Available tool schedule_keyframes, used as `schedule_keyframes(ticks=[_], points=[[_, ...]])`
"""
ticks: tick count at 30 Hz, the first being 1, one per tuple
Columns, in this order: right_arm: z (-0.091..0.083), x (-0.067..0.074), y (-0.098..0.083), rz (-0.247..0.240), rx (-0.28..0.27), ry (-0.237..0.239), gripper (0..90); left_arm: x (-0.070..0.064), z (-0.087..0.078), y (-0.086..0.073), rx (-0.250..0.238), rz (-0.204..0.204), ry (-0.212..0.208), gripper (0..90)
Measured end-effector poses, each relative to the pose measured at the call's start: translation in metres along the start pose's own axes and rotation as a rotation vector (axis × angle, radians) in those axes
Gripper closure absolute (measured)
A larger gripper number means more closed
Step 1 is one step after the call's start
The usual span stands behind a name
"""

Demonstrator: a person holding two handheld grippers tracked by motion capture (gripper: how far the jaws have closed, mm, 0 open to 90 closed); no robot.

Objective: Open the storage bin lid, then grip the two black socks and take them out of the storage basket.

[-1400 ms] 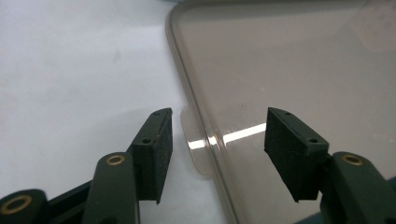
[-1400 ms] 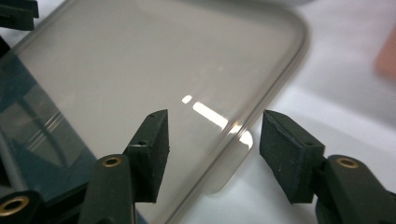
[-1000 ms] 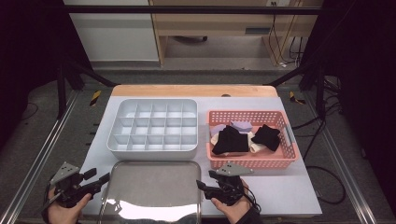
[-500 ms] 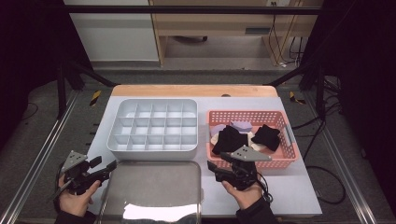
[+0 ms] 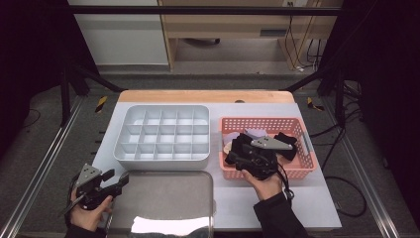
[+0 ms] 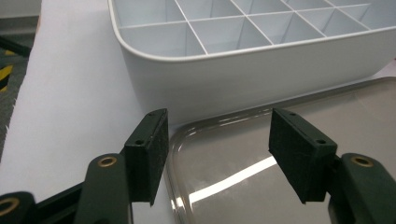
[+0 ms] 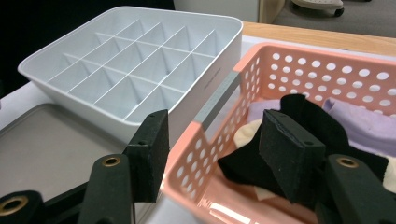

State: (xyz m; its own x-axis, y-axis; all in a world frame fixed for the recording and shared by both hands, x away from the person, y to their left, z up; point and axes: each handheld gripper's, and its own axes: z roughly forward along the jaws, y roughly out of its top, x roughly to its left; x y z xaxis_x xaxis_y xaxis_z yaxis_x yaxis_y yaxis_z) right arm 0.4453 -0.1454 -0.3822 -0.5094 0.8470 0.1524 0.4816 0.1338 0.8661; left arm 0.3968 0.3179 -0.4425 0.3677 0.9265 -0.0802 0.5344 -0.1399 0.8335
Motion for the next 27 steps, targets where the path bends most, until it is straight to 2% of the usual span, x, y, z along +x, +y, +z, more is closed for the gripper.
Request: schedule_keyframes(ticks=[2, 8, 12, 15, 16, 17, 19, 23, 27], points=[[0.004, -0.003, 0.003, 0.005, -0.006, -0.009, 43.7, 0.000, 0.001, -0.002, 0.005, -0.012, 0.004, 36.2], [0.014, -0.011, 0.010, -0.003, -0.002, -0.052, 44.3, -0.001, 0.001, -0.009, 0.007, -0.049, -0.020, 31.9], [0.025, -0.018, 0.013, 0.005, 0.014, -0.084, 44.6, 0.001, 0.001, -0.013, 0.012, -0.048, -0.034, 30.0], [0.036, -0.023, 0.013, 0.002, 0.045, -0.126, 46.4, 0.002, 0.003, -0.014, 0.020, -0.047, -0.028, 29.9], [0.036, -0.023, 0.013, 0.002, 0.045, -0.126, 46.4, 0.002, 0.003, -0.014, 0.020, -0.047, -0.028, 29.9], [0.042, -0.025, 0.012, -0.014, 0.068, -0.163, 47.5, 0.003, 0.003, -0.014, 0.019, -0.046, -0.028, 29.9], [0.043, -0.026, 0.011, -0.012, 0.075, -0.169, 48.0, 0.002, 0.002, -0.014, 0.017, -0.048, -0.029, 29.9], [0.053, -0.031, 0.008, -0.006, 0.124, -0.199, 49.4, 0.002, 0.002, -0.014, 0.019, -0.047, -0.025, 30.0], [0.057, -0.030, 0.008, 0.004, 0.139, -0.203, 51.0, 0.003, 0.002, -0.014, 0.018, -0.047, -0.020, 30.0]])
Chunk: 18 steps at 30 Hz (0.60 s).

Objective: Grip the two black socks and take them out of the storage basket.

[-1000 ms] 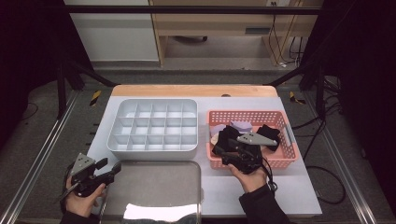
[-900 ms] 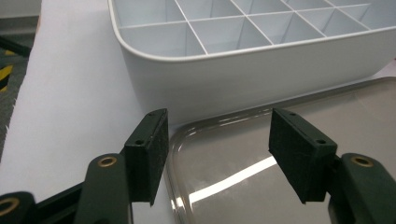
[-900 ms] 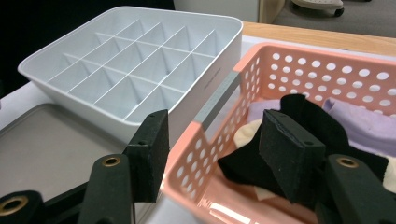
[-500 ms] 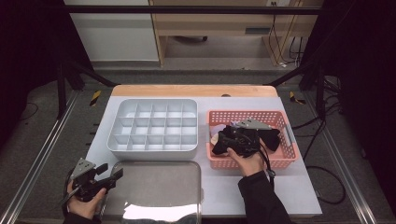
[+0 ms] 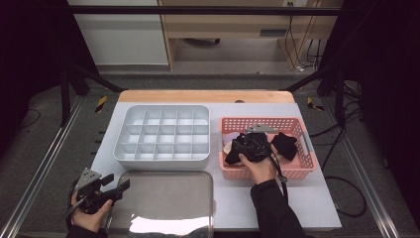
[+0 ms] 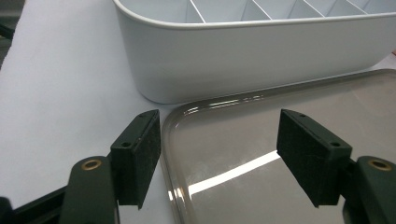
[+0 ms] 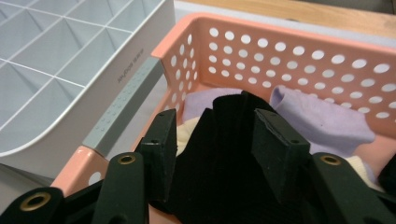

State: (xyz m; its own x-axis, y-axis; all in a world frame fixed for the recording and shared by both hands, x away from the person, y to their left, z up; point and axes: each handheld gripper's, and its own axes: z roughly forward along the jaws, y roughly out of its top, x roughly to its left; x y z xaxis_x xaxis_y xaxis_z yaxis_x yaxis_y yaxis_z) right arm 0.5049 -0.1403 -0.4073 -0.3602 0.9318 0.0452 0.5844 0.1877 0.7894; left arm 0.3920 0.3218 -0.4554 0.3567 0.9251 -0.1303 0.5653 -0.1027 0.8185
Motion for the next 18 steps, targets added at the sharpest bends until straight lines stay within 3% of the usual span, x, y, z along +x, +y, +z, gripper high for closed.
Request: schedule_keyframes(ticks=[8, 18], points=[[0.0106, -0.0003, -0.0022, 0.022, 0.061, -0.022, 56.1, 0.0011, -0.0005, -0.0005, 0.002, -0.006, 0.003, 29.3], [0.0131, 0.0002, -0.0036, 0.021, 0.116, -0.023, 70.5, 0.0007, -0.0011, -0.0002, 0.002, -0.007, 0.007, 29.4]])
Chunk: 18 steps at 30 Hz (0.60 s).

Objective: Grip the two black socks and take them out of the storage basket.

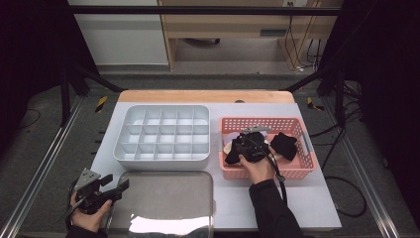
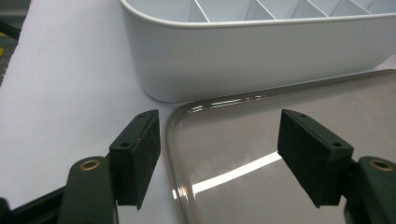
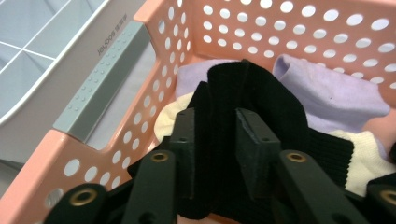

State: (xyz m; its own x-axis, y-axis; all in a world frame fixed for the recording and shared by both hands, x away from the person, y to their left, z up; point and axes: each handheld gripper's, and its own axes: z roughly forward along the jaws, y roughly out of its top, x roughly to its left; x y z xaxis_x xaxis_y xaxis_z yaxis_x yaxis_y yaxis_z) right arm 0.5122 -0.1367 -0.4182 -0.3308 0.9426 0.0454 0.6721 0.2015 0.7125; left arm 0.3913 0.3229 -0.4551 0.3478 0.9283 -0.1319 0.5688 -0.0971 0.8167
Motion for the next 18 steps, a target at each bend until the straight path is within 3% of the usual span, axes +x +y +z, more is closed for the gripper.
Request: schedule_keyframes(ticks=[4, 9, 18], points=[[0.002, 0.000, 0.000, -0.002, 0.026, 0.002, 80.8, 0.000, 0.001, 0.000, 0.002, -0.001, 0.002, 29.4], [0.001, -0.001, 0.000, 0.008, 0.029, 0.019, 85.6, 0.000, 0.001, 0.000, 0.002, -0.003, 0.003, 29.1], [-0.017, -0.008, 0.003, 0.025, -0.045, 0.061, 86.5, 0.001, 0.001, 0.000, 0.005, -0.010, 0.001, 28.8]])
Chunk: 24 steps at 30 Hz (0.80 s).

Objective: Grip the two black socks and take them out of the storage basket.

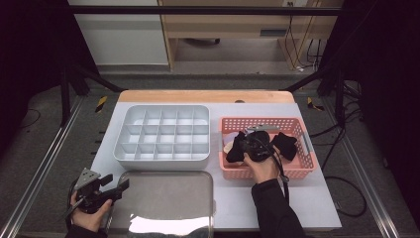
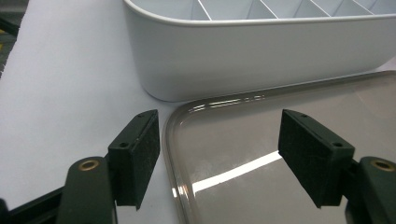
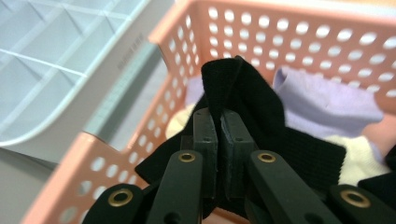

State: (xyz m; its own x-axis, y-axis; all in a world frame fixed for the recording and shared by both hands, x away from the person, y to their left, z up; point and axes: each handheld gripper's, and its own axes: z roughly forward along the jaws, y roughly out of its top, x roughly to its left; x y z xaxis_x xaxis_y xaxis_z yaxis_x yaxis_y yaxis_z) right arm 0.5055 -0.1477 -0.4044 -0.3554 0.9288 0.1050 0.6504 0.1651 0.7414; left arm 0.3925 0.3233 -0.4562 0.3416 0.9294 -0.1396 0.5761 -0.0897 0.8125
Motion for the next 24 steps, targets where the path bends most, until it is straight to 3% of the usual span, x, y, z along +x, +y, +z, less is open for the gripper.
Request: schedule_keyframes(ticks=[1, 10, 18, 24], points=[[-0.007, -0.001, 0.002, -0.003, -0.033, 0.015, 86.5, 0.000, 0.000, 0.000, 0.001, 0.002, 0.001, 28.8], [-0.038, -0.001, 0.013, -0.019, -0.156, 0.033, 86.6, -0.001, 0.003, 0.000, 0.010, 0.001, -0.007, 28.5], [-0.056, -0.003, 0.025, -0.022, -0.217, 0.044, 86.7, -0.004, 0.005, 0.000, 0.020, 0.007, -0.008, 28.3], [-0.079, -0.005, 0.039, -0.019, -0.280, 0.048, 86.8, -0.004, 0.003, 0.000, 0.016, 0.006, -0.012, 28.4]])
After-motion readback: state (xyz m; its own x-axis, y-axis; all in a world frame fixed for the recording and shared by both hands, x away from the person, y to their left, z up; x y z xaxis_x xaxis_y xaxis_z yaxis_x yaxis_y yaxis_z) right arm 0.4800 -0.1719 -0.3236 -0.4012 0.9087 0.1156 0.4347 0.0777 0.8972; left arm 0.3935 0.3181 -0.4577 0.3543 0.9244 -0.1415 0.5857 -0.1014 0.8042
